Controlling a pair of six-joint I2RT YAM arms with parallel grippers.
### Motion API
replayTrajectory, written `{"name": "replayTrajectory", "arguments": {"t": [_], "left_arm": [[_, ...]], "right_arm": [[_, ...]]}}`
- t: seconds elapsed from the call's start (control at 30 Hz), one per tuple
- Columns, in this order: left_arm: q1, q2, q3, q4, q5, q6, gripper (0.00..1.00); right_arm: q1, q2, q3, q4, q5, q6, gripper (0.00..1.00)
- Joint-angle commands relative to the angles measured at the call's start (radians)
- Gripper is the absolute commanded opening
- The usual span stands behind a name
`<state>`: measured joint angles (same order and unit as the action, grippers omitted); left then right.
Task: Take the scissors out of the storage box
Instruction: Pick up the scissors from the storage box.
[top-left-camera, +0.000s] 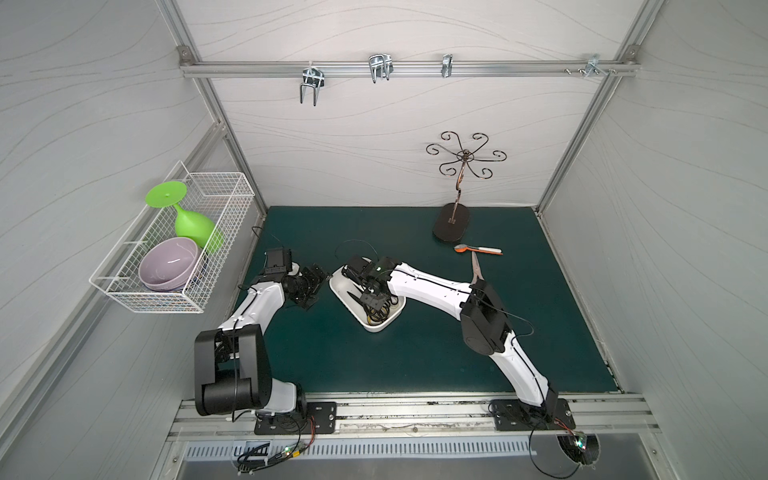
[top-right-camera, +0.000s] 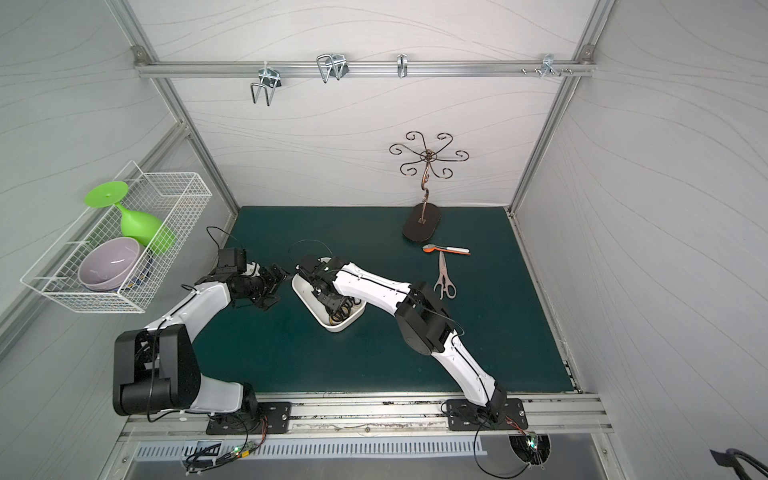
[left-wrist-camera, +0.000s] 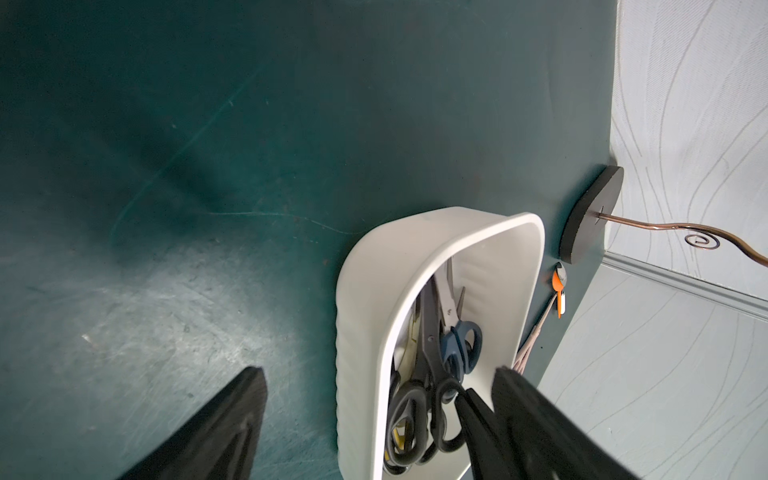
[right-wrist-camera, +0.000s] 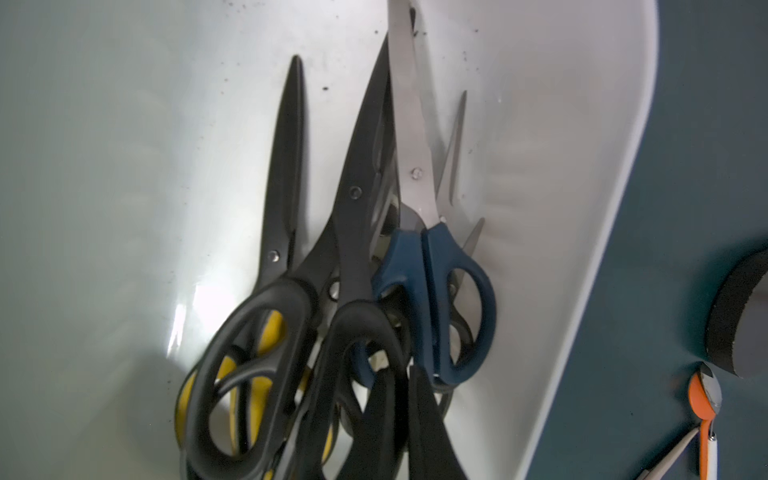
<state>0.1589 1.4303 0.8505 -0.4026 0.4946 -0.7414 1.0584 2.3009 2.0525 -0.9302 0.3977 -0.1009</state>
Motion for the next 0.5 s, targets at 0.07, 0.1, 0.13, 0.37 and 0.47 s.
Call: {"name": "replayTrajectory", "arguments": {"t": [0.07, 0.1, 0.13, 0.37, 0.47], "left_arm": [[0.005, -0.008, 0.010, 0.016, 0.015, -0.009, 0.89], [0.005, -0.008, 0.013, 0.015, 0.016, -0.007, 0.89], [0.006, -0.007, 0.013, 0.016, 0.015, -0.009, 0.89], [0.005, -0.005, 0.018, 0.013, 0.016, -0.009, 0.89], [0.006, -0.007, 0.017, 0.013, 0.016, -0.010, 0.89]], "right_arm": [[-0.042, -0.100, -0.038, -0.011, -0.047, 0.067, 0.00], [-0.048, -0.107, -0.046, -0.005, -0.070, 0.079, 0.00], [-0.055, -0.118, -0.058, 0.004, -0.089, 0.088, 0.00], [-0.090, -0.190, -0.142, 0.094, -0.267, 0.115, 0.00], [-0.097, -0.198, -0.148, 0.095, -0.269, 0.125, 0.00]]}}
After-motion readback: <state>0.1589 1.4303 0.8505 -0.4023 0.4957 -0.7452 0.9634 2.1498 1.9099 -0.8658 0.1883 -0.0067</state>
